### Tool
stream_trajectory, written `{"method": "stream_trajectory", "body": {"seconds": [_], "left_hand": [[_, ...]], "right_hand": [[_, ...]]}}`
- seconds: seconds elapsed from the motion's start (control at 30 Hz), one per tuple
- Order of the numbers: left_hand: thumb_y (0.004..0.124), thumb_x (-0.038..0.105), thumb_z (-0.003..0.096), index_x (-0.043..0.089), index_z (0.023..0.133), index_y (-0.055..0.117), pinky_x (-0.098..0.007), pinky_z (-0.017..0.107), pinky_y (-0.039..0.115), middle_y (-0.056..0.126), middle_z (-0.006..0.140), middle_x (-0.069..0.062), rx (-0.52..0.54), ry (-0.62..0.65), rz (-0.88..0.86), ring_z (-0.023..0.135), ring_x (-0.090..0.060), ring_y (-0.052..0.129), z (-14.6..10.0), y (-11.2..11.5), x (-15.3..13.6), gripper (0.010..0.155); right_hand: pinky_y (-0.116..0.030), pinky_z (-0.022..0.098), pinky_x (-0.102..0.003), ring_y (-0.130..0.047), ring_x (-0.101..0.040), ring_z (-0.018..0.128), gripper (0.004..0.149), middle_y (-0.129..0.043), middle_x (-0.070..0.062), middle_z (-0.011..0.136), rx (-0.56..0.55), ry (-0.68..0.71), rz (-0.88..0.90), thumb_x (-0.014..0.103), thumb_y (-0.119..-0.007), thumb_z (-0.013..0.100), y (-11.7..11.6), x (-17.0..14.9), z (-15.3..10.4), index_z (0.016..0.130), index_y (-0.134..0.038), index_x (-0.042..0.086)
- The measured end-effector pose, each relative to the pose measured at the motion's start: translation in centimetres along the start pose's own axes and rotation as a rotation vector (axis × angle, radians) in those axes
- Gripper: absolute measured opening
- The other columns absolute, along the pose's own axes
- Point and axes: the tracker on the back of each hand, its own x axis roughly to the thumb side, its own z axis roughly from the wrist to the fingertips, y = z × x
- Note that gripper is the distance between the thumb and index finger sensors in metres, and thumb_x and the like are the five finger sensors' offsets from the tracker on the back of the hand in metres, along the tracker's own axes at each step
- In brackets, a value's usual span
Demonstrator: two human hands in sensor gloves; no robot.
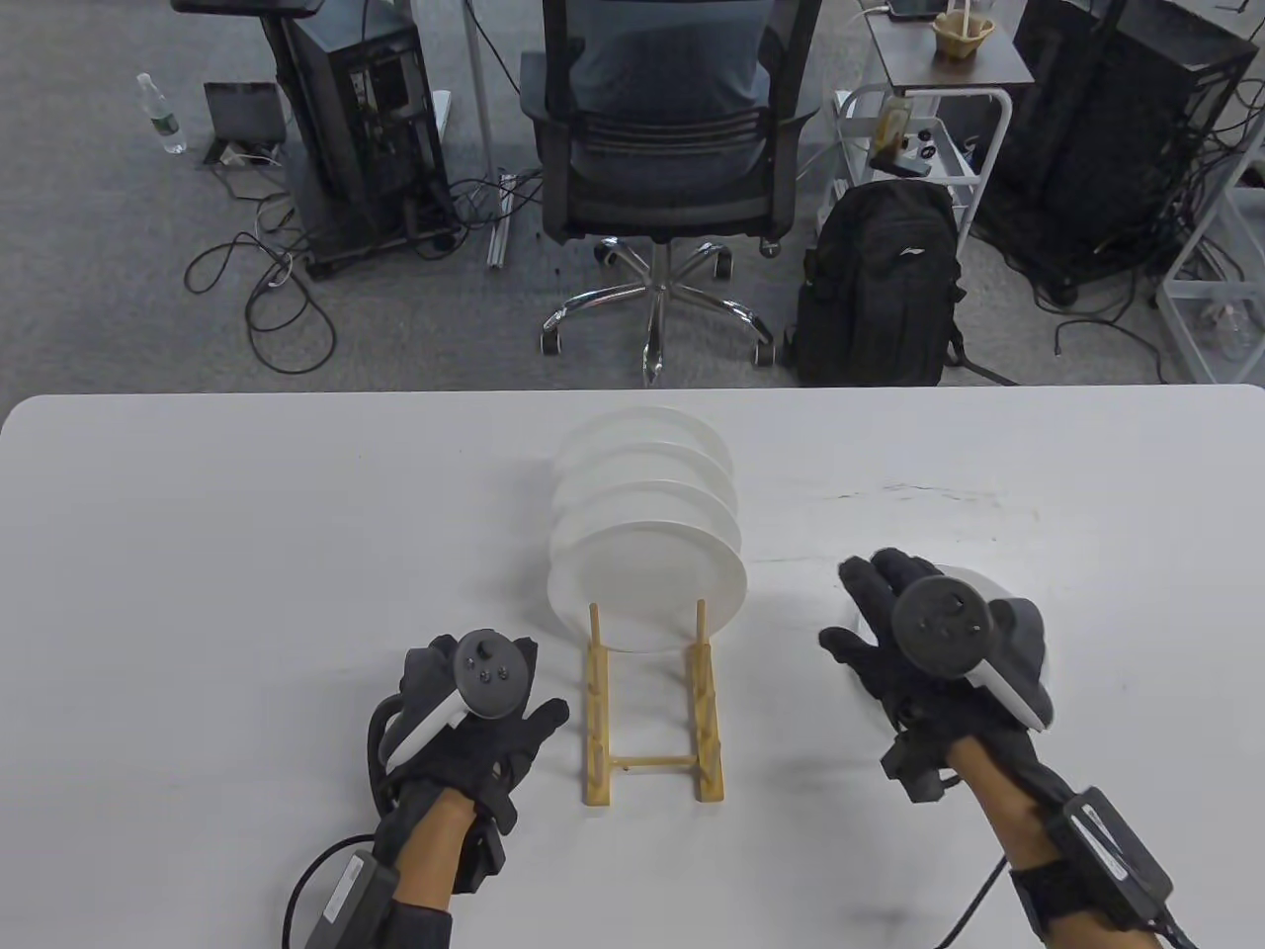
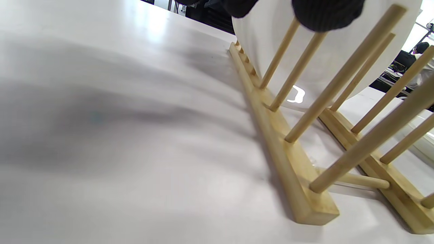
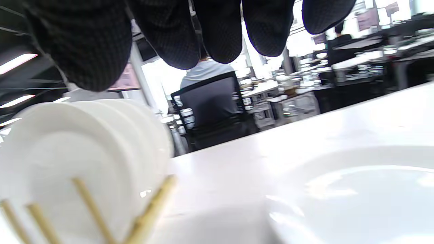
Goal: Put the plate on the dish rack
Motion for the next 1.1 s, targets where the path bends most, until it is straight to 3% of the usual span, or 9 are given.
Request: {"method": "stream_trajectory", "body": {"seconds": [0.13,0.23,0.27,0.43,0.57,0.67,0.83,1.0,1.1], "left_hand": [[0.061,0.056,0.0539,0.021,0.118,0.030,-0.077,0.067,0.014,0.016,0.121,-0.018,-0.003,-0.010,-0.005,0.102,-0.060,0.001,0.0,0.1,-0.2,0.079],[0.061,0.056,0.0538,0.020,0.118,0.029,-0.077,0.067,0.014,0.016,0.121,-0.018,-0.014,-0.015,-0.008,0.102,-0.060,0.001,0.1,0.2,-0.3,0.080],[0.061,0.056,0.0538,0.020,0.118,0.029,-0.077,0.067,0.014,0.016,0.121,-0.018,-0.016,-0.014,-0.011,0.102,-0.060,0.001,0.1,0.2,-0.3,0.080],[0.061,0.056,0.0538,0.020,0.118,0.029,-0.077,0.067,0.014,0.016,0.121,-0.018,-0.021,-0.012,-0.011,0.102,-0.060,0.001,0.1,0.3,-0.3,0.080],[0.061,0.056,0.0539,0.020,0.118,0.029,-0.077,0.067,0.014,0.016,0.121,-0.018,-0.024,-0.012,-0.013,0.102,-0.060,0.001,0.1,0.3,-0.3,0.080],[0.061,0.056,0.0540,0.020,0.118,0.029,-0.077,0.067,0.014,0.016,0.121,-0.018,-0.023,-0.011,-0.014,0.102,-0.060,0.001,0.1,0.2,-0.3,0.080],[0.061,0.056,0.0539,0.020,0.118,0.029,-0.077,0.067,0.014,0.016,0.121,-0.017,-0.022,-0.008,-0.019,0.102,-0.060,0.001,0.1,0.2,-0.3,0.080],[0.061,0.056,0.0539,0.020,0.118,0.030,-0.077,0.067,0.014,0.016,0.121,-0.018,-0.021,-0.001,-0.024,0.102,-0.060,0.001,0.1,0.2,-0.2,0.080],[0.061,0.056,0.0539,0.020,0.118,0.030,-0.077,0.067,0.014,0.016,0.121,-0.018,-0.021,0.001,-0.024,0.102,-0.060,0.001,0.1,0.2,-0.2,0.080]], "right_hand": [[-0.043,0.072,-0.070,-0.051,-0.053,0.100,0.076,-0.047,-0.016,0.114,-0.040,-0.183,-0.034,0.049,-0.078,0.044,-2.1,-5.5,-0.3,0.107,-0.056,0.014],[-0.040,0.073,-0.069,-0.045,-0.053,0.100,0.084,-0.036,-0.018,0.116,0.084,-0.354,-0.092,0.053,-0.076,0.043,-3.2,-8.3,0.1,0.110,-0.043,0.014],[-0.040,0.074,-0.069,-0.044,-0.053,0.101,0.085,-0.033,-0.018,0.116,0.080,-0.408,-0.116,0.053,-0.076,0.043,-3.5,-9.2,0.2,0.110,-0.041,0.014],[-0.046,0.071,-0.067,-0.055,-0.053,0.094,0.088,-0.040,-0.022,0.112,0.164,-0.653,-0.195,0.054,-0.072,0.044,-4.3,-12.5,0.6,0.110,-0.035,0.010],[-0.068,0.058,-0.061,-0.082,-0.045,0.073,0.089,-0.065,-0.020,0.097,0.213,-0.739,-0.221,0.056,-0.072,0.043,-5.1,-13.9,0.7,0.108,-0.040,0.003],[-0.075,0.051,-0.056,-0.090,-0.035,0.060,0.090,-0.073,-0.014,0.087,0.275,-0.776,-0.229,0.051,-0.075,0.043,-6.3,-14.9,0.9,0.106,-0.038,-0.001],[-0.086,0.036,-0.046,-0.099,-0.023,0.038,0.084,-0.083,-0.009,0.071,0.226,-0.805,0.038,0.036,-0.079,0.044,-5.7,-16.6,0.7,0.103,-0.036,-0.006],[-0.089,0.032,-0.043,-0.103,-0.023,0.036,0.067,-0.085,-0.012,0.070,0.167,-0.834,0.054,0.028,-0.079,0.045,-4.5,-16.9,0.4,0.094,-0.048,-0.006],[-0.091,0.032,-0.042,-0.106,-0.026,0.041,0.062,-0.086,-0.011,0.074,0.091,-0.852,0.048,0.025,-0.078,0.045,-3.1,-16.8,0.0,0.090,-0.050,-0.005]]}}
